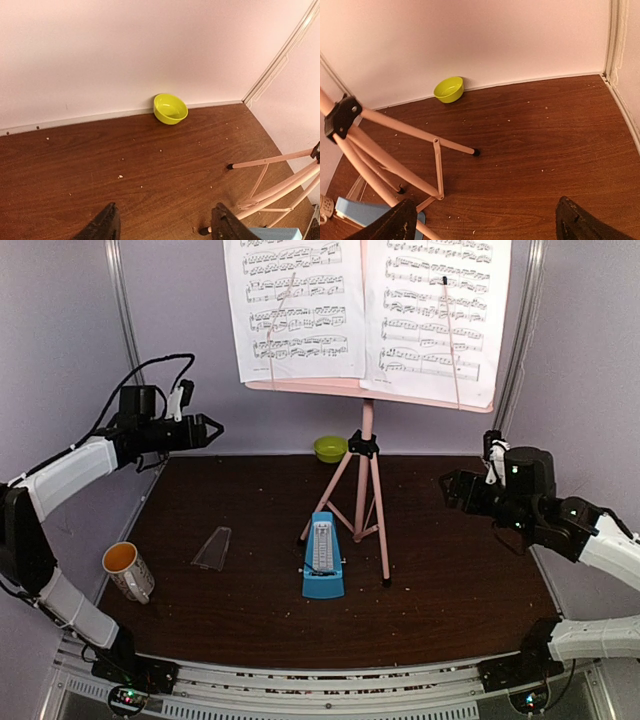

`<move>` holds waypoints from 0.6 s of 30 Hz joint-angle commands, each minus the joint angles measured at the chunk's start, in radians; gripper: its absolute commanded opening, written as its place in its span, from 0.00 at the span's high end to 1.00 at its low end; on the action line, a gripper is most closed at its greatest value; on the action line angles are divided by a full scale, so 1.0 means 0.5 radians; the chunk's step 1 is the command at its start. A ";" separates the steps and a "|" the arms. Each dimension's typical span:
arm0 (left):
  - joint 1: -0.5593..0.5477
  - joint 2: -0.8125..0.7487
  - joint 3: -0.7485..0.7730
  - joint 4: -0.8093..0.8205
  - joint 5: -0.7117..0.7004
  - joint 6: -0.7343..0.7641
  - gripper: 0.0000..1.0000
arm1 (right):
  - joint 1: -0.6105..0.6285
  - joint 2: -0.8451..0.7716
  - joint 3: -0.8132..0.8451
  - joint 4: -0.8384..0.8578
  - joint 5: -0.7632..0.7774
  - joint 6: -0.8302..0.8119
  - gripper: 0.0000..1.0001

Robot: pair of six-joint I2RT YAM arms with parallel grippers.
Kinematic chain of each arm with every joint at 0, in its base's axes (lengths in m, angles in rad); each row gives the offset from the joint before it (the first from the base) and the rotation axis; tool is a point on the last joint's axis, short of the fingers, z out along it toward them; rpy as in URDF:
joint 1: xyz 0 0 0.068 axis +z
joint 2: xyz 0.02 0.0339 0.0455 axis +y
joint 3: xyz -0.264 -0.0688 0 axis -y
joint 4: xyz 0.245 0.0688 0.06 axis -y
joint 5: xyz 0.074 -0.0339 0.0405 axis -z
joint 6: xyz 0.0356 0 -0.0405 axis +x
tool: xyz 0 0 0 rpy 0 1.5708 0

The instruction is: Set up the instrument practice props

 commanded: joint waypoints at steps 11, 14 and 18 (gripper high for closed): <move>0.241 0.105 0.265 -0.086 0.294 -0.150 0.02 | -0.399 -0.103 0.173 -0.262 -0.096 0.013 0.00; 0.257 0.107 0.286 -0.183 0.239 -0.081 0.02 | -0.404 -0.087 0.119 -0.180 -0.119 0.059 0.00; 0.264 0.121 0.305 -0.292 0.101 -0.089 0.02 | -0.404 -0.053 0.058 -0.055 -0.174 0.143 0.00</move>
